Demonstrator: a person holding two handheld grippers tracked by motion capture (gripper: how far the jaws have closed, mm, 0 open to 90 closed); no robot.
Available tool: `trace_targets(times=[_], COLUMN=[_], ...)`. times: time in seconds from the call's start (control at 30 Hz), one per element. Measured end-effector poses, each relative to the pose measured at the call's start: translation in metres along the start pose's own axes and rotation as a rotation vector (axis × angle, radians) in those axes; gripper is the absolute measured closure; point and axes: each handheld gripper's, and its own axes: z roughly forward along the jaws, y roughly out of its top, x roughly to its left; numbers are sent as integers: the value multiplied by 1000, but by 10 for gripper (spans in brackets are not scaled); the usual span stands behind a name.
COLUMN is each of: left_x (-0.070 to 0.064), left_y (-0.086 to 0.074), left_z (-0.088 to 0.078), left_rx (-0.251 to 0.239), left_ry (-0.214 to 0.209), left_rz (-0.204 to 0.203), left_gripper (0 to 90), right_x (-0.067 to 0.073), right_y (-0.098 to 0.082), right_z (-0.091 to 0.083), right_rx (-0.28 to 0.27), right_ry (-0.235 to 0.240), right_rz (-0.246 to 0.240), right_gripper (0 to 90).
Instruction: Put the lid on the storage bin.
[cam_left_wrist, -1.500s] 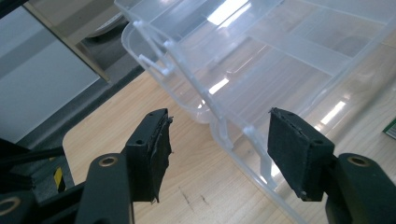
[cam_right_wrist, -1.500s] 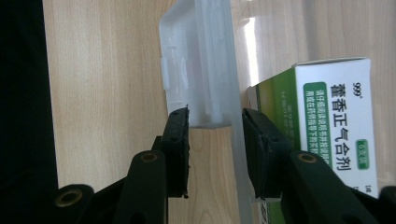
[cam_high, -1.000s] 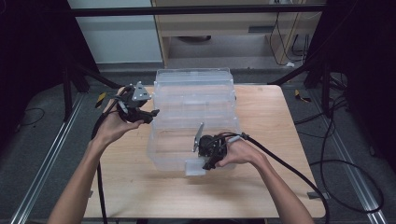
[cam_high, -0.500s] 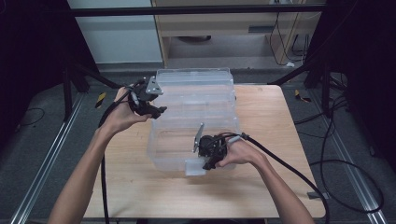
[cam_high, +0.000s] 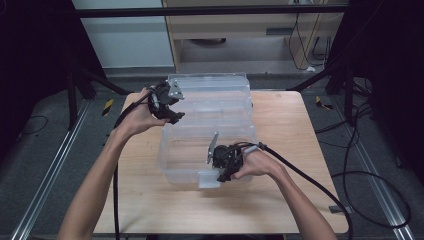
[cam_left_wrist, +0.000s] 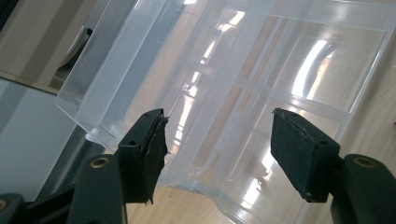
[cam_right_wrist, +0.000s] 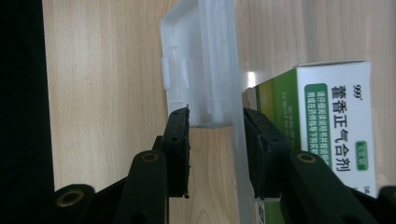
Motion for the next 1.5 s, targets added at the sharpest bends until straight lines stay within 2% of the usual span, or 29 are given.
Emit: trace_targets(times=[0.43,0.67,0.8,1.0,1.23,1.37,1.5], left_x=[4,3,1,0,-3,-5,-6], left_y=[22,28,30,34,39,41,41], left_z=[17,26,30,33,37,41,43], left_rx=[58,98,117,159,175,185,189], left_ry=[-32,-16,-9,6,3,26,30], left_rz=[118,206,244,285,324,351,369], left_gripper=[363,395,409,444,470,491,524], right_x=[0,-1,0,0,0,1,1], right_y=[0,0,0,0,0,0,0], right_z=[0,0,0,0,0,0,0], right_rx=[0,3,1,4,8,7,6], right_ry=[0,3,1,5,0,0,0], right_rz=[-7,-8,-9,-9,-4,-3,-8], right_gripper=[639,641,641,642,643,643,644])
